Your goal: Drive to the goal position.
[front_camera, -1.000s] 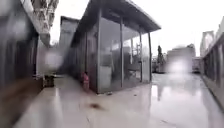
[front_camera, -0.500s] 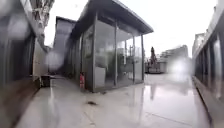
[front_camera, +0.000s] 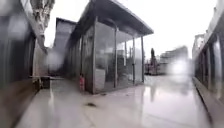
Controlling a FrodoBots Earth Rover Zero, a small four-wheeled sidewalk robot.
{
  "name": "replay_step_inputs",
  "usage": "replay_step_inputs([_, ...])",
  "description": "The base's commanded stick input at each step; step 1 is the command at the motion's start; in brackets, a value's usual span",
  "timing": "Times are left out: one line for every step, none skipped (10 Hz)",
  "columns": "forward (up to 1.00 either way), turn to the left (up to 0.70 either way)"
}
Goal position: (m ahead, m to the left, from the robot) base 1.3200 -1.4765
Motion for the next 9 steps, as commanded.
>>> replay_step_inputs([0.7,-0.27])
replay_step_inputs([0.7,-0.27])
replay_step_inputs([0.7,-0.27])
replay_step_inputs([0.7,-0.27])
replay_step_inputs([0.7,-0.27])
replay_step_inputs([0.7,-0.27])
replay_step_inputs([0.7,-0.27])
replay_step_inputs([0.7,-0.27])
replay_step_inputs([0.7,-0.27])
